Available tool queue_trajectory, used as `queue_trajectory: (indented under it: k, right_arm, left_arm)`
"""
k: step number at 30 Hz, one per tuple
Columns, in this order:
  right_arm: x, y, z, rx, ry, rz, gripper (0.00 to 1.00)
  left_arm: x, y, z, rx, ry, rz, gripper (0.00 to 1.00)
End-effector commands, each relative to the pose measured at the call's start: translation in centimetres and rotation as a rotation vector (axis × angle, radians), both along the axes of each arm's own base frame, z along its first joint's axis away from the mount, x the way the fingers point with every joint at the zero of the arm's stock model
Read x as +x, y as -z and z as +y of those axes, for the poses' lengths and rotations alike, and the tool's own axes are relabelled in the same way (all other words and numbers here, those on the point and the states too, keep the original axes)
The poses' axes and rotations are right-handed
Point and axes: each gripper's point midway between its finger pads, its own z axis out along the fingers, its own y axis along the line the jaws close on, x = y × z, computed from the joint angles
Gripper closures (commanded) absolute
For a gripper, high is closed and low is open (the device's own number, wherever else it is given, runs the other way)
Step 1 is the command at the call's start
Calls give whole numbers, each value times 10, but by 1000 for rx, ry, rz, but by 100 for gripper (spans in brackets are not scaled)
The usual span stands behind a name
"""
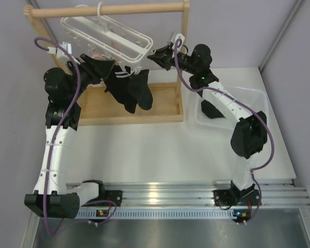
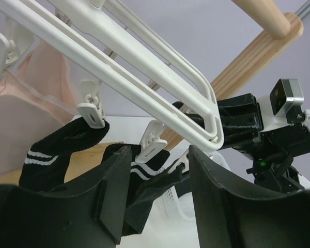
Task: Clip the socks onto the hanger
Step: Open the clamp at the hanger.
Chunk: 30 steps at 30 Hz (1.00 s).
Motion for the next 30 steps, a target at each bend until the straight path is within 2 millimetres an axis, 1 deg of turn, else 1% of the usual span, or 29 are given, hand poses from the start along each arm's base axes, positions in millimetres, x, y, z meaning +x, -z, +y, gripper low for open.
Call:
queue_trajectory:
  k: [1, 2, 4, 5, 6, 7, 8, 9, 10, 11, 12, 13, 15, 16, 17, 19, 20, 21, 22, 23, 24, 26, 27, 30]
  right_arm:
    - [-26, -34, -13, 13, 4, -87, 100]
    - [-33, -38, -16, 11, 0, -96, 100]
    - [-40, -37, -17, 0, -14, -95, 100]
    - [-49, -43, -18, -4, -28, -98, 100]
    - [-52, -44, -19, -6, -35, -99, 100]
    - [-56, -44, -18, -11, -40, -99, 100]
    - [-63, -49, -19, -13, -48, -110, 100]
    - [-71, -47, -15, -25, -71, -104, 100]
    - [-75, -47, -14, -35, -80, -113, 100]
    - [-82, -51, -13, -37, -90, -121, 100]
    - [-88, -49, -7, -49, -109, -119, 100]
    - [-93, -52, -5, -51, -118, -130, 100]
    - [-102, -53, 6, -59, -141, -134, 100]
    - [-105, -57, 9, -59, -145, -144, 100]
    - [-109, -55, 18, -62, -163, -139, 100]
    - [-115, -63, 24, -60, -175, -151, 100]
    - [-117, -61, 31, -62, -184, -147, 100]
    - [-120, -61, 35, -63, -192, -150, 100]
    - [-123, -65, 37, -59, -197, -155, 100]
    - [-125, -65, 42, -57, -202, -153, 100]
    - [-127, -65, 44, -58, -205, -156, 100]
    - [-131, -68, 51, -53, -209, -155, 100]
    - [-133, -68, 53, -55, -212, -160, 100]
    - [-141, -70, 65, -55, -224, -169, 100]
  left_arm:
    - [-12, -25, 8, -15, -30, -69, 48]
    - [-11, -25, 8, -16, -31, -68, 49]
    - [-6, -27, 12, -16, -51, -69, 50]
    - [-2, -26, 14, -13, -61, -67, 51]
    - [4, -22, 16, -5, -75, -56, 52]
    - [7, -27, 21, -8, -106, -64, 53]
    - [10, -28, 23, -6, -119, -69, 53]
    - [12, -32, 25, -3, -129, -85, 53]
    - [18, -37, 37, -7, -169, -95, 53]
    - [21, -39, 40, -7, -176, -100, 53]
    - [20, -51, 43, -5, -184, -130, 53]
    - [25, -53, 45, -4, -192, -132, 52]
    - [24, -63, 50, 3, -201, -154, 51]
    - [22, -73, 51, 8, -200, -170, 51]
    - [20, -76, 51, 16, -202, -176, 50]
    - [11, -85, 52, 37, -205, -198, 47]
    - [10, -78, 52, 45, -201, -161, 46]
    - [4, -85, 50, 47, -193, -163, 45]
    - [3, -76, 49, 50, -184, -114, 44]
    - [-1, -77, 48, 55, -175, -114, 44]
    - [-9, -79, 45, 58, -159, -119, 44]
    - [-18, -77, 43, 82, -149, -122, 44]
    - [-26, -78, 41, 90, -138, -128, 44]
    - [-37, -73, 36, 99, -110, -114, 44]
